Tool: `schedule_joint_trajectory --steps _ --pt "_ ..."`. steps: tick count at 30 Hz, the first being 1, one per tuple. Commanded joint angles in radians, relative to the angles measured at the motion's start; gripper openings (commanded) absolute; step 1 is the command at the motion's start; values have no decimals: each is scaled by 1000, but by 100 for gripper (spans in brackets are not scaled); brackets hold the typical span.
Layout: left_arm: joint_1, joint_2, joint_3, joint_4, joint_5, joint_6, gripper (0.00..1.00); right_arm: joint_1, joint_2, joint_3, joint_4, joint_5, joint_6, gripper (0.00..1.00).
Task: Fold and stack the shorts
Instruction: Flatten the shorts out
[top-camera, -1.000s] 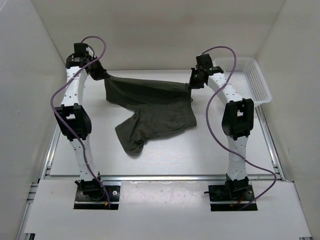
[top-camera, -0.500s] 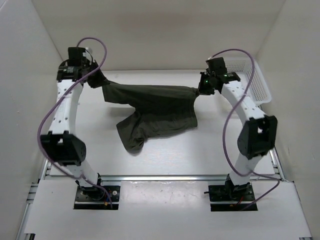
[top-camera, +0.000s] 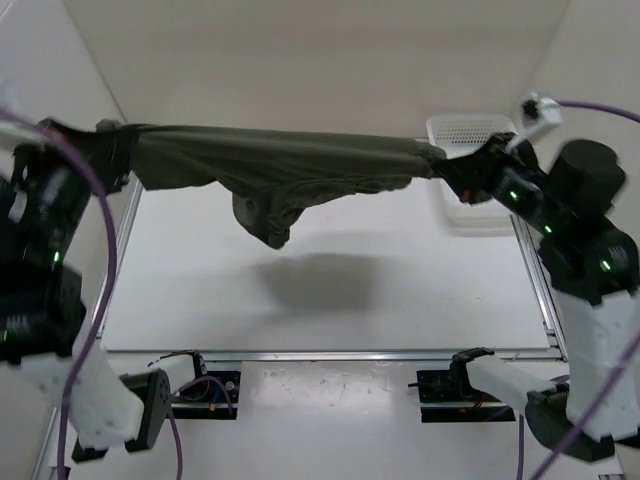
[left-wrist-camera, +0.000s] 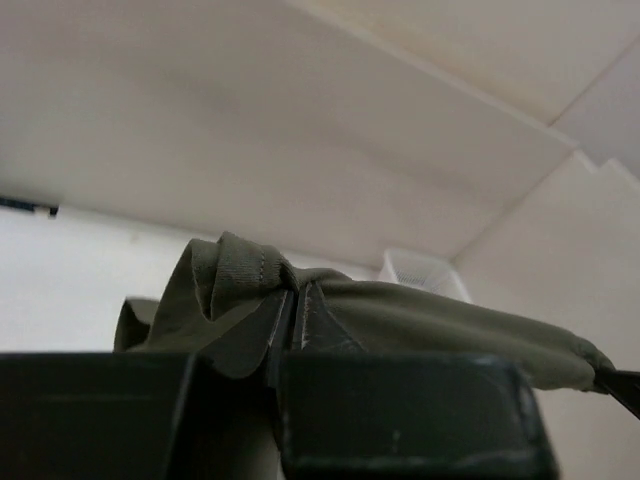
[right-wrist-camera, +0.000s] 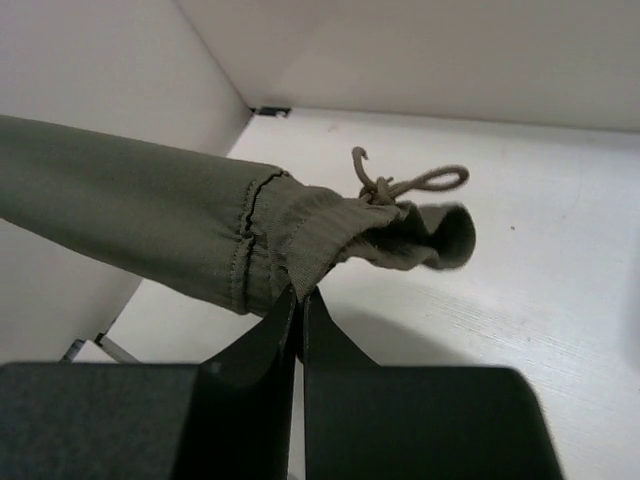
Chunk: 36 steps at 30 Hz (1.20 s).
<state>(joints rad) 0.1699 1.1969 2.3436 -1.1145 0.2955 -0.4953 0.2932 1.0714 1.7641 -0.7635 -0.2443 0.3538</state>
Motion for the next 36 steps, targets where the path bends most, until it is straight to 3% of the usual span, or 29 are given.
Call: schedule_joint_trajectory --steps 1,7,12,19,23,25,26,27,28,29,30,31,32,33,35,36 --pt "31 -48 66 -5 -163 -11 10 -23 -96 73 -151 69 -56 0" --pt "8 -72 164 -5 -216 -20 10 -23 -156 167 -270 99 -45 0" --pt "8 -40 109 5 -184 3 10 -23 -153 86 -283 158 -45 0" --pt "8 38 -311 139 -154 52 10 -23 -53 -230 -111 221 -56 0" --pt "-4 196 -504 218 -99 63 10 -23 156 -377 74 231 -56 0" --pt "-29 349 -504 249 -143 63 10 -23 264 -388 151 252 -56 0" --pt "-49 407 -459 249 -168 54 10 -32 398 -367 211 252 -43 0" --pt "-49 543 -416 265 -188 44 10 -32 474 -283 243 267 -33 0" --pt "-61 626 -356 265 -208 44 20 -41 648 -215 266 290 -33 35" --pt "-72 709 -211 265 -217 44 33 -42 747 -125 241 304 -33 59" --pt "-72 869 -128 236 -217 34 48 -51 841 -13 193 304 -13 70" --pt "-72 938 -48 195 -228 34 61 -51 986 196 152 313 -13 80" --pt "-82 993 29 80 -228 25 73 -51 1030 266 94 313 2 93" --pt "-83 1044 122 49 -228 24 75 -51 1048 299 93 303 11 97" --pt "-105 997 67 51 -262 24 81 -51 1007 223 128 303 22 100" --pt "-118 898 -72 115 -271 35 84 -51 949 175 172 303 22 100"
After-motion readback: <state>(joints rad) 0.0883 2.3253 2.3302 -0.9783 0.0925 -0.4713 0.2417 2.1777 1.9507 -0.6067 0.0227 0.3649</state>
